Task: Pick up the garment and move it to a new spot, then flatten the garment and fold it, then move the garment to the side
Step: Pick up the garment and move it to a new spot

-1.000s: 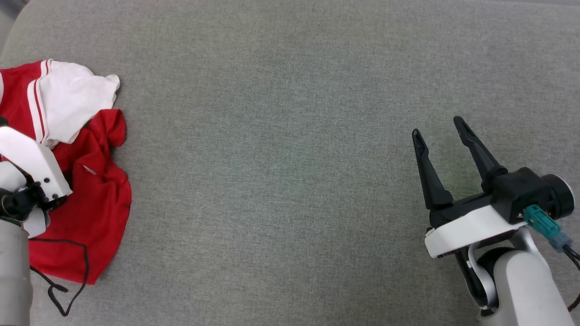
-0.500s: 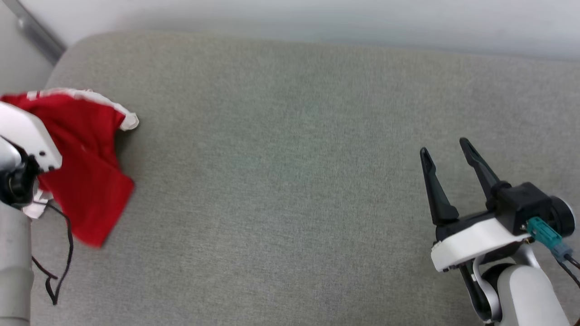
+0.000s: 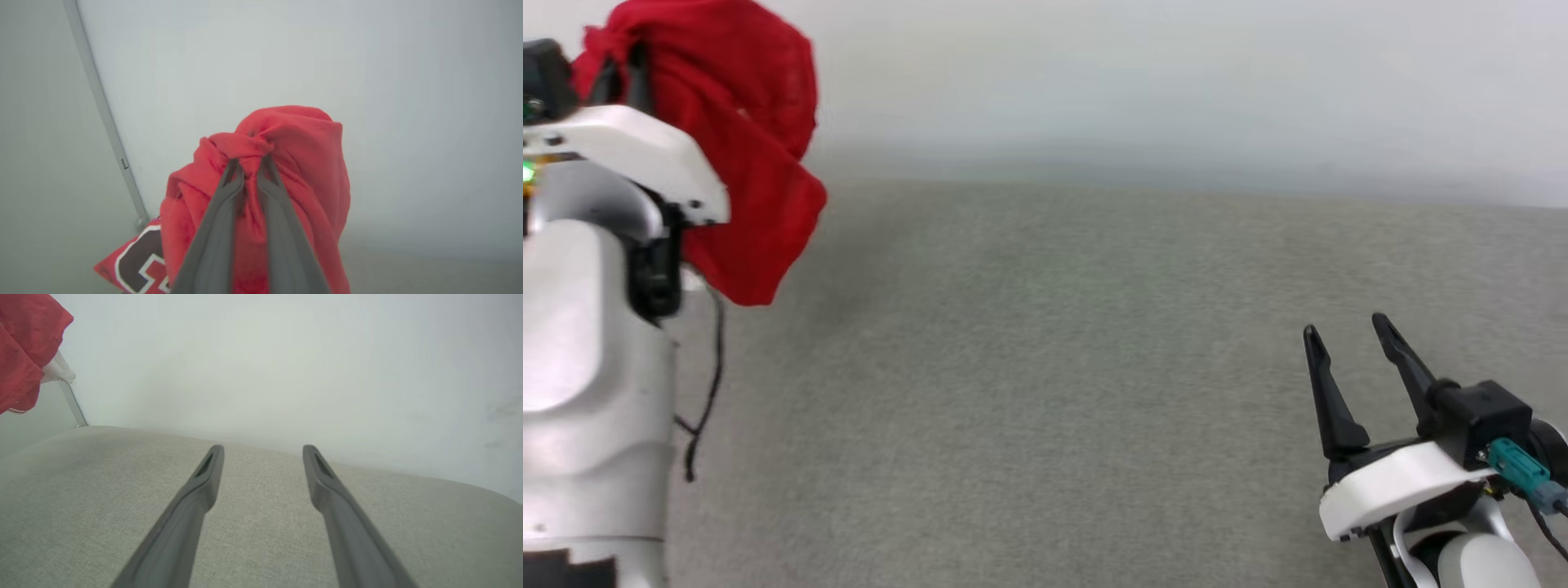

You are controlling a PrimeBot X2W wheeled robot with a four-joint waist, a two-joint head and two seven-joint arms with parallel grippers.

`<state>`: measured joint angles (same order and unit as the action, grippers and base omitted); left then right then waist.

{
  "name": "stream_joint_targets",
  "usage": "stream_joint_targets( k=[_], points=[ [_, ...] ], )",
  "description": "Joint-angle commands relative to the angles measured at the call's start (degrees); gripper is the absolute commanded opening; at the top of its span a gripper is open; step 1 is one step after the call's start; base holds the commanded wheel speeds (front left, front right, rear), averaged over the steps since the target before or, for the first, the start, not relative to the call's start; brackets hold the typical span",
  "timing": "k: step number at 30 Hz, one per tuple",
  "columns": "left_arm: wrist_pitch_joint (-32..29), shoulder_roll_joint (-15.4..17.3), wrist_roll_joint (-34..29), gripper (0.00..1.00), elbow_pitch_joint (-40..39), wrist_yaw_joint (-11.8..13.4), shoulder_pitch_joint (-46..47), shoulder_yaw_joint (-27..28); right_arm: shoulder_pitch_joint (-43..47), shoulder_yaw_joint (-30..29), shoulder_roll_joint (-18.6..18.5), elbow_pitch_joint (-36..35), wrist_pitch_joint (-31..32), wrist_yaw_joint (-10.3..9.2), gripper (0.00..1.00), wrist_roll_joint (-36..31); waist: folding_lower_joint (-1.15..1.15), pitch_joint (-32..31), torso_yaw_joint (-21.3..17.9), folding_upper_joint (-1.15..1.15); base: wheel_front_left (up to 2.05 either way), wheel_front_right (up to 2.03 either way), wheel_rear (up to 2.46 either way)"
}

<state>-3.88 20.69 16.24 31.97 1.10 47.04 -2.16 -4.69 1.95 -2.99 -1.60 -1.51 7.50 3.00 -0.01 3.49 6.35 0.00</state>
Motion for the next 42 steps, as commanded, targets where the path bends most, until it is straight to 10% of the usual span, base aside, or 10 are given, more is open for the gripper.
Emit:
stream_joint_targets(
  k=[1, 15, 30, 31, 33, 42],
  points=[
    [1.7, -2.1, 0.5, 0.0, -1.2, -0.6, -1.0, -1.0, 1.5, -0.6, 0.1, -0.7, 0.5, -0.02, 1.0, -0.2, 0.01, -2.7, -3.7, 0.0, 0.0, 0.0, 0.0],
    [8.9, -15.6, 3.6, 0.0, -12.0, -5.1, -14.8, -12.0, 6.2, -3.7, 0.2, -5.7, 4.3, -0.02, 1.0, -0.2, 0.01, -3.8, -14.4, 0.0, 0.0, 0.0, 0.0],
    [7.5, -17.8, 5.5, 0.0, -11.6, -4.0, -38.5, -31.3, 4.9, -2.7, 0.1, -5.9, 3.5, -0.02, 1.0, 1.2, 0.01, -0.9, -14.7, 0.0, 0.0, 0.0, 0.0],
    [7.4, -17.8, 5.4, 0.17, -11.6, -3.8, -39.1, -32.0, 4.9, -2.7, 0.1, -5.8, 3.4, -0.02, 1.0, 1.4, 0.01, -0.7, -14.3, 0.0, 0.0, 0.0, 0.0],
    [7.9, -17.8, 4.7, 1.0, -11.9, -3.3, -39.4, -32.8, 4.7, -2.9, 0.1, -5.5, 3.0, -0.02, 1.0, 1.5, 0.01, -0.7, -13.4, 0.0, 0.0, 0.0, 0.0],
    [15.8, -16.9, 2.7, 1.0, -18.8, -1.7, -36.0, -30.8, 6.1, -3.7, 0.1, -4.6, 2.9, -0.02, 1.0, 1.3, 0.01, -3.3, -9.4, 0.0, 0.0, 0.0, 0.0]
  ],
)
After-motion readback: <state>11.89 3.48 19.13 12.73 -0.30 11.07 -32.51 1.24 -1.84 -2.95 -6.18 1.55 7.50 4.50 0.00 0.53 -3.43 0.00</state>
